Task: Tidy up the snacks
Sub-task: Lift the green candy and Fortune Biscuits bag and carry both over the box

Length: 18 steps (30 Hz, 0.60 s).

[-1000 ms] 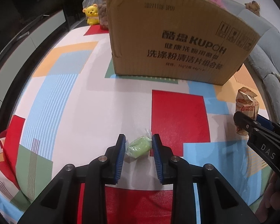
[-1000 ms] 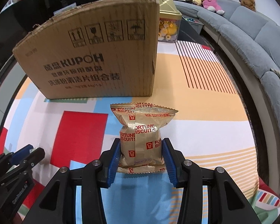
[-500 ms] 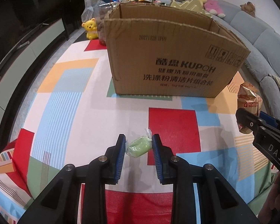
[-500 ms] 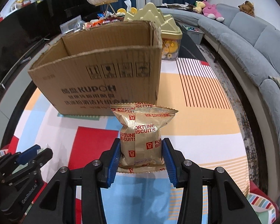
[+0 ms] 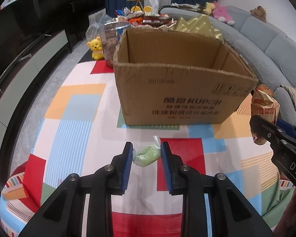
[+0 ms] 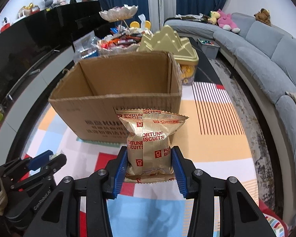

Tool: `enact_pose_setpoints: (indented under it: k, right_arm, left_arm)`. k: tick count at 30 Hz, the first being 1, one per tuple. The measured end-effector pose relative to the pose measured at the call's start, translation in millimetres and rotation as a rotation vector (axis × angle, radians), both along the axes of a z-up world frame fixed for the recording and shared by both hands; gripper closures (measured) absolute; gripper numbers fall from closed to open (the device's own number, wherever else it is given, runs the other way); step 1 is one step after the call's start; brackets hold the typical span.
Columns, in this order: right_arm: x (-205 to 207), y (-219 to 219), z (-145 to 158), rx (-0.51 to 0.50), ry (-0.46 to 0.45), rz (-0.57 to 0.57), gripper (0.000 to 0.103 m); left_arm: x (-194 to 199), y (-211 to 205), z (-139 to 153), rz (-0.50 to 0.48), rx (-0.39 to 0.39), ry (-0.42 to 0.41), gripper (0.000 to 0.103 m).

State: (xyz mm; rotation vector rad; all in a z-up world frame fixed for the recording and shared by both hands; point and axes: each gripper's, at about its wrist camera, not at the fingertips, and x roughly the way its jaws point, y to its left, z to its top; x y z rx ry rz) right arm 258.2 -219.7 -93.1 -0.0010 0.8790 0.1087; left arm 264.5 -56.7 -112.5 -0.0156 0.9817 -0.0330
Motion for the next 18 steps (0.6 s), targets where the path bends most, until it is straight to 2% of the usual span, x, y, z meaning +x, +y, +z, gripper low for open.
enact_pose_setpoints:
  k: [18]
  right_arm:
    - [20, 6, 37, 0.022, -0.078, 0.016, 0.057]
  left_arm:
    - [34, -2, 54, -0.027, -0.008, -0.096, 0.074]
